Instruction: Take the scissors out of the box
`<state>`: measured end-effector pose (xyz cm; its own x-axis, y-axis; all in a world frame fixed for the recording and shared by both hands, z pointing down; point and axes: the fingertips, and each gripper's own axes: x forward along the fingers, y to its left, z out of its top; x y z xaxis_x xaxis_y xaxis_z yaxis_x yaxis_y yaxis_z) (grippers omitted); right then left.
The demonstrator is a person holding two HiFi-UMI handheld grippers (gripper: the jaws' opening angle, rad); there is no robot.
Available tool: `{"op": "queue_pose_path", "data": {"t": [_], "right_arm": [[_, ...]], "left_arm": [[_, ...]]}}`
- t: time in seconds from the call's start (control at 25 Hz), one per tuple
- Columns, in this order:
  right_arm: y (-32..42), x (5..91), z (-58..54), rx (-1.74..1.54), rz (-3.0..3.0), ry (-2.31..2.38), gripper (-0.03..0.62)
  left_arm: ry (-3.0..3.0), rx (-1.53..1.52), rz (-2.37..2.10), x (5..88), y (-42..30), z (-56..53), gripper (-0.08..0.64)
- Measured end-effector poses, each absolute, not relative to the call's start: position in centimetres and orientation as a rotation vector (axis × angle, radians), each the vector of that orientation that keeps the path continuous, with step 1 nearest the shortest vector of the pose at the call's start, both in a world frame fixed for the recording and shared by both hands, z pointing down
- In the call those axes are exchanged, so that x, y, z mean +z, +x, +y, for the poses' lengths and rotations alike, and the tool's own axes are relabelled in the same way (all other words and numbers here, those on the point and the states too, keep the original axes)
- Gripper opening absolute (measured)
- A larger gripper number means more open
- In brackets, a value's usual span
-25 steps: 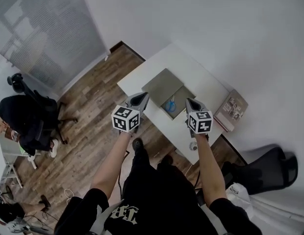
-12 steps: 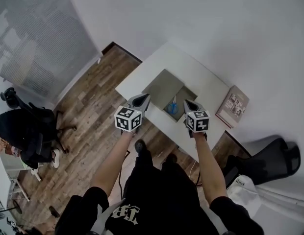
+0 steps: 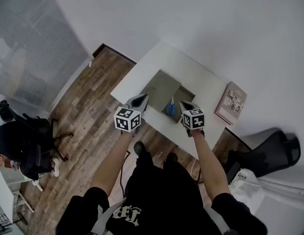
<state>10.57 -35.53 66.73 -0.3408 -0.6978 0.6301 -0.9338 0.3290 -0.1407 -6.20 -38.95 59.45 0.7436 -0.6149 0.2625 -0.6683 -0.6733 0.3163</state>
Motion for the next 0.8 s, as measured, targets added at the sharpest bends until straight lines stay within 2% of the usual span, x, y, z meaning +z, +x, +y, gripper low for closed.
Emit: {"op": "queue_pose_path", "data": {"t": [0.28,0.4,0.8], "right_arm": [[10.3,70.0,-36.4,0.731,-2.069,1.430,0.006],[10.0,71.9,-36.4,0.786,-2.040,1.402,0.096],[10.4,78.3,-36.1,0.912,-1.843,1.365,0.134]], "left_arm": [[2.577,0.206,-0.919,60.6,-6.1,-40.3,0.002],[2.590,0.220,-0.889,61.0,-6.1,-40.6,0.002],[2.598,0.293,-0.809,63.0,-6.1,-41.6,0.002]]}}
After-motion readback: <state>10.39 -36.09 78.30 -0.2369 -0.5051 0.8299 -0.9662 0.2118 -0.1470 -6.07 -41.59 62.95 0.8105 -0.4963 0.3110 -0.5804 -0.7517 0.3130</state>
